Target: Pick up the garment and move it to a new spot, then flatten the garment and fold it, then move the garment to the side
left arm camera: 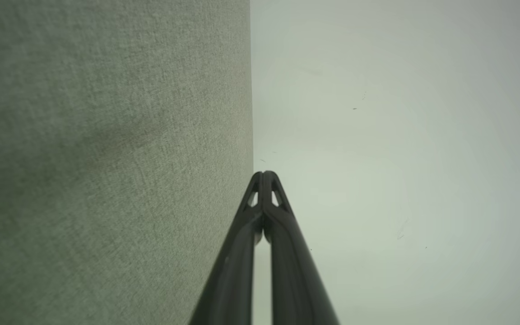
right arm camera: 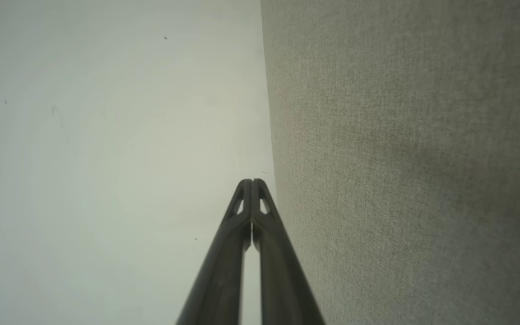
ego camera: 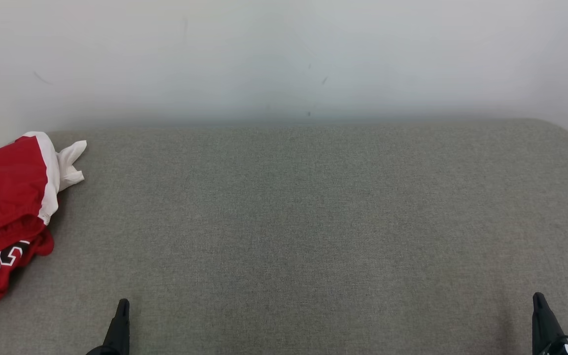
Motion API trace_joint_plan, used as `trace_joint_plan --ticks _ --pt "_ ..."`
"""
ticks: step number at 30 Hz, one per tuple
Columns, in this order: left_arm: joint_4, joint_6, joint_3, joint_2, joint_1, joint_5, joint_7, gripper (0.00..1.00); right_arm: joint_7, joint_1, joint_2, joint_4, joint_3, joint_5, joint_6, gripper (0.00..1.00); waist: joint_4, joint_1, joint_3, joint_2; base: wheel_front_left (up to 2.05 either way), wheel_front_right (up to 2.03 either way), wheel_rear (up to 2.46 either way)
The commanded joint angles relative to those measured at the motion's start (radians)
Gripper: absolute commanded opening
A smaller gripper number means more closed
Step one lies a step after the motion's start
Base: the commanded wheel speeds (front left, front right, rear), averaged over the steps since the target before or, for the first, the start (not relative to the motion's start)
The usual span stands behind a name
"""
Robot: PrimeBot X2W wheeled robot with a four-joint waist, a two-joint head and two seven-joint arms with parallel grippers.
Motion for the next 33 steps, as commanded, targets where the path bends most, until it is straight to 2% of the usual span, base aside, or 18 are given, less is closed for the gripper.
trace_joint_plan --ticks 1,8,9,22,33 --pt "0.002 -0.003 0.000 0.004 -0.007 -0.003 0.003 0.00 0.004 0.003 0.003 0.000 0.001 0.000 -0.001 0.00 0.000 0.0000 0.000 0.0000 0.00 0.00 0.00" --pt "0.002 -0.003 0.000 0.004 -0.007 -0.003 0.003 0.00 0.004 0.003 0.003 0.000 0.001 0.000 -0.001 0.00 0.000 0.0000 0.000 0.0000 0.00 0.00 0.00" --pt "0.000 0.000 0.000 0.000 0.000 0.000 0.000 1.00 0.000 0.000 0.000 0.000 0.000 0.000 0.000 1.00 0.000 0.0001 0.000 0.0000 0.00 0.00 0.00" --pt "-0.022 0.000 0.009 -0.004 0.033 0.042 -0.049 1.00 -0.054 -0.003 0.001 0.016 0.071 -0.059 0.000 1.00 0.001 0.0000 0.001 0.0000 0.00 0.00 0.00" --pt "-0.078 0.013 0.049 -0.003 0.048 0.224 -0.096 1.00 -0.105 -0.021 -0.003 0.009 0.132 -0.242 0.000 1.00 0.000 0.0000 0.001 0.0000 0.00 0.00 0.00"
